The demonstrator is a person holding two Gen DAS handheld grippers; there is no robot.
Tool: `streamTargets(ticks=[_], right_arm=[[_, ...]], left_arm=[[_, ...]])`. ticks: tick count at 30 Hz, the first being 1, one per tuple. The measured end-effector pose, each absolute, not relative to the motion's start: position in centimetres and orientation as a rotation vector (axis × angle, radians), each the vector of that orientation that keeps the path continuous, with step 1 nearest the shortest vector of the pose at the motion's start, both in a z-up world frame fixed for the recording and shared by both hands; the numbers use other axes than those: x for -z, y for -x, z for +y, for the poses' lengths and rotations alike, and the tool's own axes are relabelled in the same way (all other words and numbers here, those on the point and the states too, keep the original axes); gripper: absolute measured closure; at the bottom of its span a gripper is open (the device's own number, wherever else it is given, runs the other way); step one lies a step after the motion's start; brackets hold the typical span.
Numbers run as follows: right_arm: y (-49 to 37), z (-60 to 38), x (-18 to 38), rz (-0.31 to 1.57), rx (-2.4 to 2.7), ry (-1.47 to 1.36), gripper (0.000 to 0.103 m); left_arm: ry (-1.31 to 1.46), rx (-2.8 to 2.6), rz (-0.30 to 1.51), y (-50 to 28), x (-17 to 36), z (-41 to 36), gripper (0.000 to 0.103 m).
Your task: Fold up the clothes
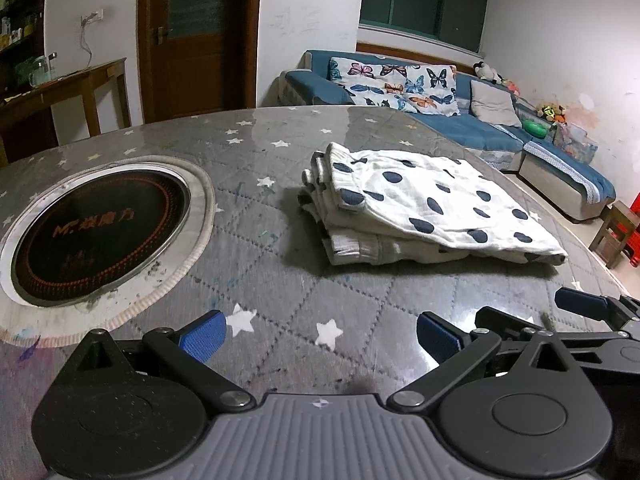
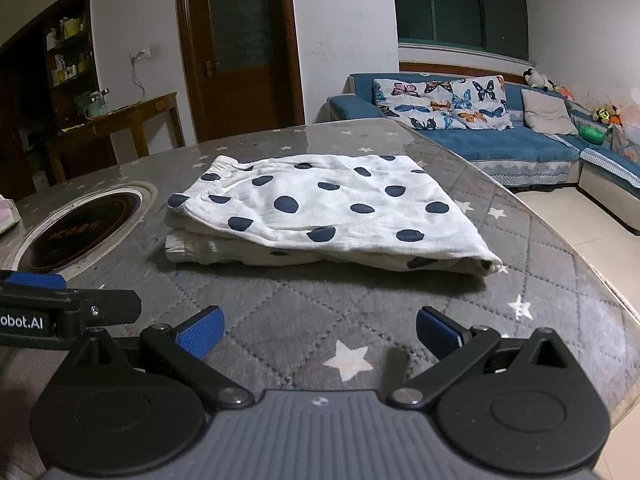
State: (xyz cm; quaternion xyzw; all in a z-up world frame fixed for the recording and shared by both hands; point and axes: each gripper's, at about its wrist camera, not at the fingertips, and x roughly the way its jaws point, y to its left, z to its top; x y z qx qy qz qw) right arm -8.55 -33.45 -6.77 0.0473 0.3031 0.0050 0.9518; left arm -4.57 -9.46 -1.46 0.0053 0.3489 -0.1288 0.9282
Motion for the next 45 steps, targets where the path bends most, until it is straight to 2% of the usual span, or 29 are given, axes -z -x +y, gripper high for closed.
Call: streamTargets(ticks=[45], right_arm=[[8.4, -34.2, 7.0, 0.627, 0.001, -0.134, 0.0]], left_arm=[[-0.043, 0.263, 0.71, 4.9, 1.2, -9.9, 0.0]])
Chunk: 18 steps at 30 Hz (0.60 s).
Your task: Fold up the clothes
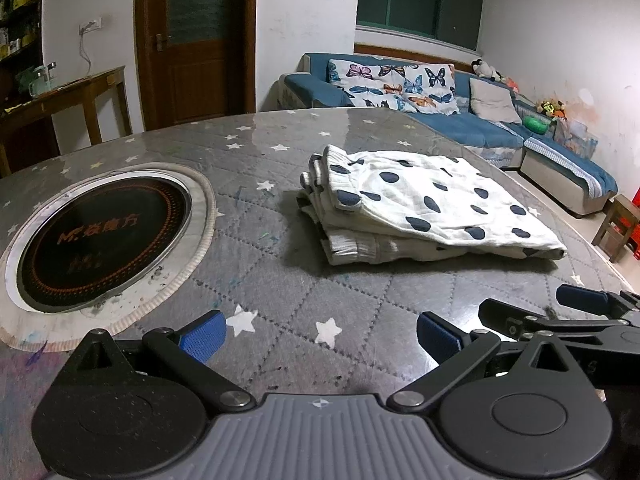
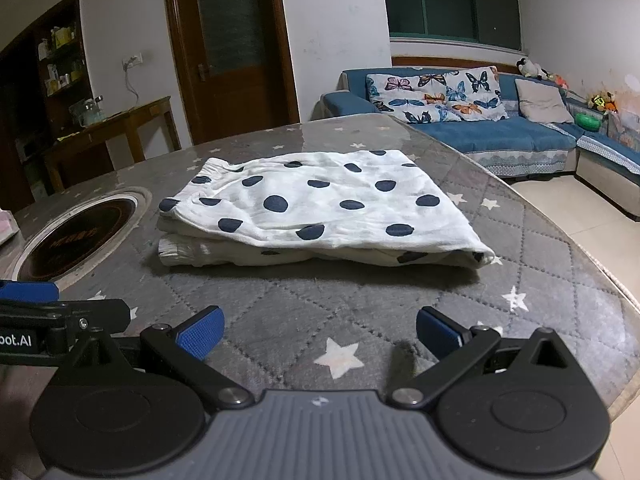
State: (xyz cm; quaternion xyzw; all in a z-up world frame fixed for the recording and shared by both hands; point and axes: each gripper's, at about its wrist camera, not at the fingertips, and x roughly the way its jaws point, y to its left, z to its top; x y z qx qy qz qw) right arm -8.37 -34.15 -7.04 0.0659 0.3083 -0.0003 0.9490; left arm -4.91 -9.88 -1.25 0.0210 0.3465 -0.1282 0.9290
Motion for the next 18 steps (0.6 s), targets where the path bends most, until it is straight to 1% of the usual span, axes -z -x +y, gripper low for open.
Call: streamTargets(ticks=[18], right_arm=[[6.8, -34.0, 7.6, 0.648, 0.011, -0.134, 0.0]], left_arm=[[-0.06, 0.28, 0.728, 3.2, 1.7, -10.5, 0.0]])
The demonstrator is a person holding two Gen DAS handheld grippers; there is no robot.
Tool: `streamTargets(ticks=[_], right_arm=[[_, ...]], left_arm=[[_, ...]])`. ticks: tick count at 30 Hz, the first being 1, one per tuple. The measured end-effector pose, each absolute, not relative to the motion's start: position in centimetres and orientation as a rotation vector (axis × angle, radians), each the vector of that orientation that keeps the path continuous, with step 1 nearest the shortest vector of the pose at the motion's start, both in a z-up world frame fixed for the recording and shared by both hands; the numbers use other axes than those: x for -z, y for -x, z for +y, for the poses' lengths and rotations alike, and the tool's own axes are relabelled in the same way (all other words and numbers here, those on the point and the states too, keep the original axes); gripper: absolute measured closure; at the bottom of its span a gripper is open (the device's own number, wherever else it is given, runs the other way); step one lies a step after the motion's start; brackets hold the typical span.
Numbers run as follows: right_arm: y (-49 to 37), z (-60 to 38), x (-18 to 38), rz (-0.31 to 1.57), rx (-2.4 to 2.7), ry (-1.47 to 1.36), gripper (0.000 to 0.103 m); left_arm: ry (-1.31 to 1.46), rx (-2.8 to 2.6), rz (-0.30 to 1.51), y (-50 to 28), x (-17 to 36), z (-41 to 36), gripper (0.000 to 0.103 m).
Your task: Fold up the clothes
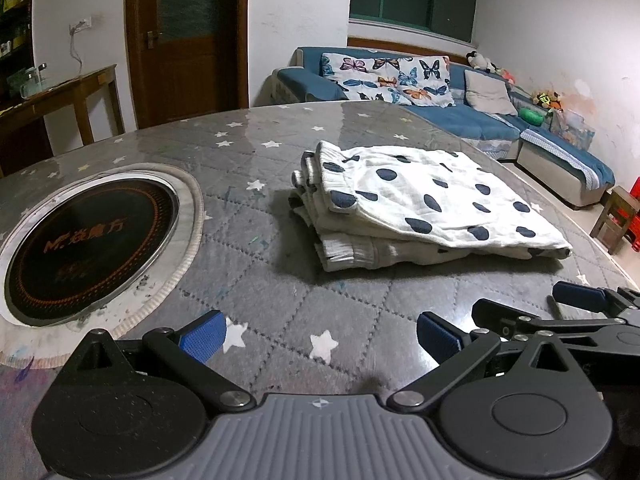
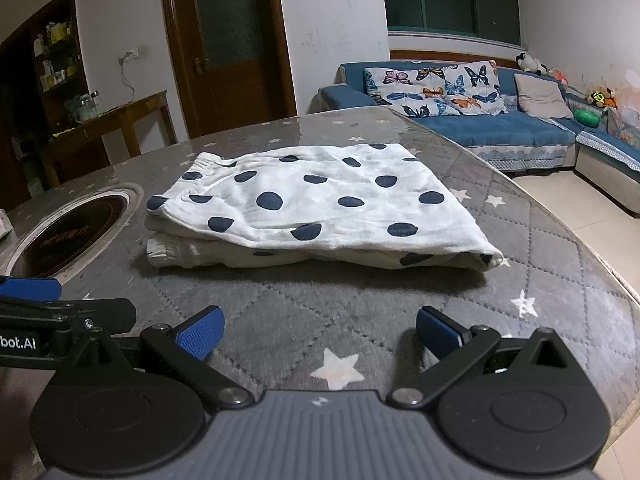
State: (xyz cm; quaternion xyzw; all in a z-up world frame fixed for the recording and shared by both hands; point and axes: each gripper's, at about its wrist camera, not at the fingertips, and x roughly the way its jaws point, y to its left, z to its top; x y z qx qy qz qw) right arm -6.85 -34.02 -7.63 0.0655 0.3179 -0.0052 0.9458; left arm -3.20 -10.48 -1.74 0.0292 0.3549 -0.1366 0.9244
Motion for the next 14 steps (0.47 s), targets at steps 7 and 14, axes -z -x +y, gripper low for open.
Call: streamTargets(ticks=[7, 14], right_arm=[[6.1, -33.9, 7.6, 0.656, 0.022, -0.129, 0.0], [5.3, -33.4, 7.6, 0.667, 0.034, -0.117, 0.0]], left_arm=[[-0.055, 0.284, 0.734, 2.3, 1.8, -10.3, 0.0], [-0.049, 0.296, 0.745, 1.3, 1.8, -10.1, 0.0]])
